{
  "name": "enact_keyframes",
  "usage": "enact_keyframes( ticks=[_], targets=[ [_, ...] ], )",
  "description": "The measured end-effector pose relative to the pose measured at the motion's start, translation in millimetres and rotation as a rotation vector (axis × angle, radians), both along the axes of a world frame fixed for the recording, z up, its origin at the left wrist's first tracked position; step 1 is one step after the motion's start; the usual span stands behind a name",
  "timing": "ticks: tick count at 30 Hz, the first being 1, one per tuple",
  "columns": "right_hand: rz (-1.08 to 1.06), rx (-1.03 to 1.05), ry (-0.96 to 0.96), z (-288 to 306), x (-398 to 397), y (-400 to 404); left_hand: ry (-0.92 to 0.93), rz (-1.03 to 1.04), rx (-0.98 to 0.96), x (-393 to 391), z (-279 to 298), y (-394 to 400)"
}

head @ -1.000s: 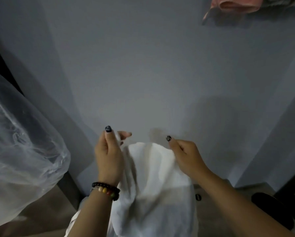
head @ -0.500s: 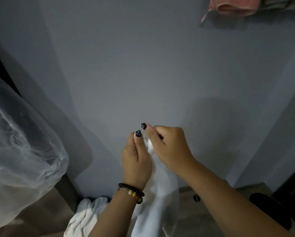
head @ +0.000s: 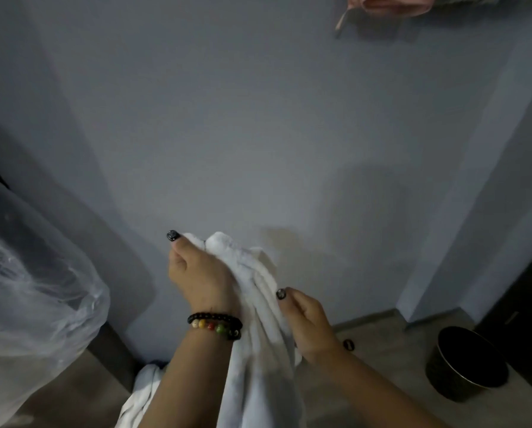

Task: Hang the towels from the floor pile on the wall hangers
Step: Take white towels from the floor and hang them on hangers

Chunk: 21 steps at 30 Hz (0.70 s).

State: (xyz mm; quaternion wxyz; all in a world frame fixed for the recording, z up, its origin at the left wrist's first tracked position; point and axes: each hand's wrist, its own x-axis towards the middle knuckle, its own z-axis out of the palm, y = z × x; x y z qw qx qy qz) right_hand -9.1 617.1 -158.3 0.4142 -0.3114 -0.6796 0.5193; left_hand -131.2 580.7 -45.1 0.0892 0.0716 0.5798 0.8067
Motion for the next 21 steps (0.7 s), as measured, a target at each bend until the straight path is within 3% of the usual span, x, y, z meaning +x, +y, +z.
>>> enact_keyframes(
  ticks=[5,14,18,21],
  targets=[
    [-0.084,-0.031,-0.001,11.5,1.8,17.6,0.084,-0.013,-0.013,-8.0,-5.7,-4.7],
    [-0.003,0.230,-0.100,95.9,-10.5,24.0,0.692,-0.108,-0.068,-8.5,-25.1,-23.2],
    [0.056,0.405,-0.147,125.7,-17.0,10.6,0.756,-0.237,-0.064,5.9,-27.8,-22.2],
    [0.090,0.447,-0.154,135.5,-15.8,6.6,0.760,-0.197,-0.078,11.1,-26.6,-18.2]
  ],
)
